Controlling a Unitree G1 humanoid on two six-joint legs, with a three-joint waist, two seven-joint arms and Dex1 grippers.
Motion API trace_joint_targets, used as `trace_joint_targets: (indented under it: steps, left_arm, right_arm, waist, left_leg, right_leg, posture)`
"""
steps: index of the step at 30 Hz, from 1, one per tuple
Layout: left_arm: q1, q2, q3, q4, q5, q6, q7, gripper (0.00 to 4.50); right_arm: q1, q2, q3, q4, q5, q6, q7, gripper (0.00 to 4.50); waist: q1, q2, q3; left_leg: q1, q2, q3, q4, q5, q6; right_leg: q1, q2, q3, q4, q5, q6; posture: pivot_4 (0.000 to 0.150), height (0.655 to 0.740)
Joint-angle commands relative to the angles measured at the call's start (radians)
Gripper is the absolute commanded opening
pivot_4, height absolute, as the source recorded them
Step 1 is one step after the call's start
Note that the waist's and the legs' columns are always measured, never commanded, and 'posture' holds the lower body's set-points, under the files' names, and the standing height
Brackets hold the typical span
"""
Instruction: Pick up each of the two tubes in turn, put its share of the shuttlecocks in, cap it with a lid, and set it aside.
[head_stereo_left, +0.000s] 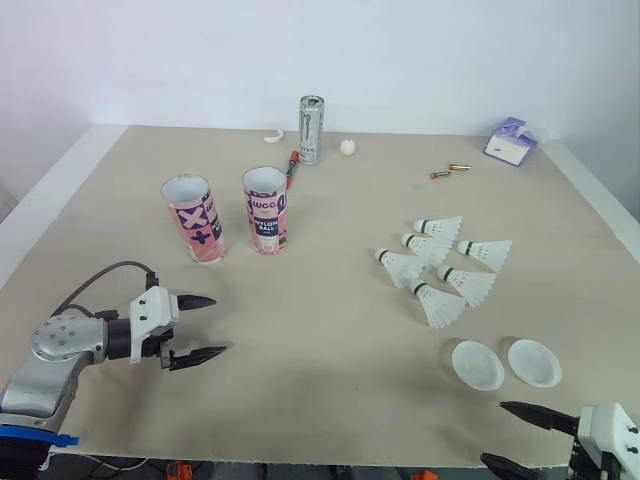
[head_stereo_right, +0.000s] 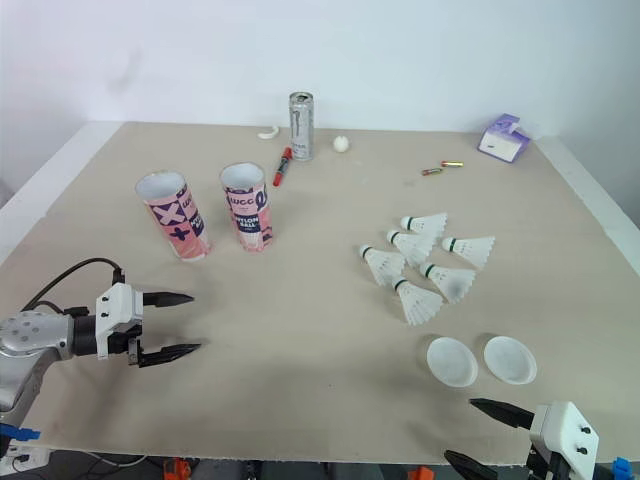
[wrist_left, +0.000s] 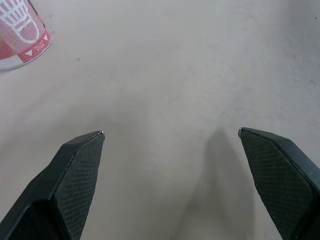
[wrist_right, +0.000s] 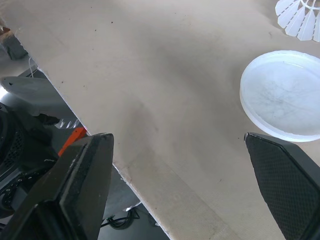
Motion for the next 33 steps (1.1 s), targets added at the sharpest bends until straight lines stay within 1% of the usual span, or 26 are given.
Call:
trace_joint_targets:
  steps: [1, 4, 11, 19, 22, 25, 27, 30, 33]
  left_arm:
    - [-0.015, 0.010, 0.016, 0.004, -0.007, -0.023, -0.018, 4.50]
    - [-0.018, 0.013, 0.013, 0.021, -0.017, -0.032, -0.050, 4.50]
    - [-0.020, 0.007, 0.014, 0.033, -0.019, -0.041, -0.062, 4.50]
    - [-0.022, -0.001, 0.017, 0.028, -0.023, -0.031, -0.054, 4.50]
    - [-0.021, -0.010, 0.028, 0.015, -0.035, -0.006, -0.028, 4.50]
    - [0.000, -0.032, 0.049, -0.026, -0.040, 0.026, 0.041, 4.50]
    - [0.036, -0.057, 0.048, -0.075, -0.035, 0.036, 0.086, 4.50]
    - [0.085, -0.104, 0.048, -0.158, -0.027, 0.068, 0.173, 4.50]
    - [0.111, -0.151, 0.062, -0.228, -0.031, 0.129, 0.274, 4.50]
  right_arm:
    - [0.000, 0.010, -0.034, 0.018, 0.011, -0.030, 0.015, 4.47]
    - [-0.005, 0.019, -0.033, 0.033, 0.015, -0.045, 0.018, 4.47]
    - [-0.005, 0.022, -0.029, 0.030, 0.018, -0.049, 0.015, 4.47]
    - [-0.020, 0.019, -0.029, 0.021, 0.027, -0.035, -0.001, 4.47]
    - [-0.047, 0.016, -0.033, -0.009, 0.067, 0.003, -0.028, 4.47]
    - [-0.128, -0.013, -0.015, -0.110, 0.156, 0.100, -0.105, 4.47]
    - [-0.216, -0.045, 0.041, -0.184, 0.205, 0.170, -0.166, 4.47]
    - [-0.401, -0.082, 0.154, -0.250, 0.256, 0.271, -0.264, 4.47]
    - [-0.600, -0.087, 0.265, -0.232, 0.270, 0.341, -0.329, 4.47]
  waist:
    - [0.000, 0.000, 0.000]
    - [0.000, 0.000, 0.000]
    - [0.000, 0.000, 0.000]
    - [0.000, 0.000, 0.000]
    - [0.000, 0.000, 0.000]
    - [-0.001, 0.001, 0.000]
    - [-0.009, 0.000, 0.000]
    - [-0.010, 0.000, 0.000]
    - [-0.007, -0.002, 0.001]
  left_leg:
    - [0.000, 0.000, 0.000, 0.000, 0.000, 0.000]
    - [0.000, 0.000, 0.000, 0.000, 0.000, 0.000]
    - [0.000, 0.000, 0.000, 0.000, 0.000, 0.000]
    - [0.000, 0.000, 0.000, 0.000, 0.000, 0.000]
    - [0.000, 0.000, 0.000, 0.000, 0.000, 0.000]
    - [0.000, 0.000, 0.000, 0.000, 0.000, 0.000]
    - [0.001, 0.001, 0.001, 0.000, 0.000, 0.000]
    - [0.002, 0.001, 0.001, 0.000, 0.000, 0.000]
    - [0.002, 0.000, 0.000, 0.000, 0.000, 0.000]
  right_leg:
    - [0.000, 0.000, 0.000, 0.000, 0.000, 0.000]
    - [0.000, 0.000, 0.000, 0.000, 0.000, 0.000]
    - [0.000, 0.000, 0.000, 0.000, 0.000, 0.000]
    - [0.000, 0.000, 0.000, 0.000, 0.000, 0.000]
    - [0.000, 0.000, 0.000, 0.000, 0.000, 0.000]
    - [0.000, 0.000, 0.000, 0.000, 0.000, 0.000]
    - [0.001, 0.000, 0.000, 0.000, 0.000, 0.000]
    - [0.002, 0.001, 0.000, 0.000, 0.001, 0.001]
    - [0.003, 0.001, 0.000, 0.000, 0.001, 0.001]
  posture:
    - [0.150, 0.7400]
    - [0.150, 0.7400]
    - [0.150, 0.7400]
    - [0.150, 0.7400]
    - [0.150, 0.7400]
    - [0.150, 0.7400]
    - [0.150, 0.7400]
    - [0.150, 0.7400]
    - [0.150, 0.7400]
